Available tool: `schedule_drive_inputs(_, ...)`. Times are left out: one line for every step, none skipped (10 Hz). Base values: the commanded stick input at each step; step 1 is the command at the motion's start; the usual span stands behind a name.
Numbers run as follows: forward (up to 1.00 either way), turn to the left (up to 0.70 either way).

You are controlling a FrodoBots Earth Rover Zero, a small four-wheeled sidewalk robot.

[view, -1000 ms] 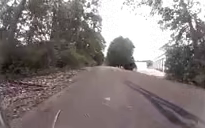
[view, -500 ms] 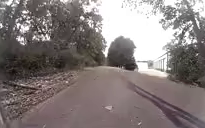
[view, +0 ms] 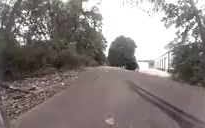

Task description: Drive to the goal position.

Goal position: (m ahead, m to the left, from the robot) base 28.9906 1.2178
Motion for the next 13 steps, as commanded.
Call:
schedule_drive_inputs(0.7,0.0)
schedule_drive_inputs(0.7,0.0)
schedule_drive_inputs(0.7,0.0)
schedule_drive_inputs(0.7,0.0)
schedule_drive_inputs(0.7,0.0)
schedule_drive_inputs(0.7,0.0)
schedule_drive_inputs(0.7,0.0)
schedule_drive_inputs(0.7,0.0)
schedule_drive_inputs(0.7,0.0)
schedule_drive_inputs(0.7,0.0)
schedule_drive_inputs(0.7,0.0)
schedule_drive_inputs(0.7,0.0)
schedule_drive_inputs(0.7,-0.07)
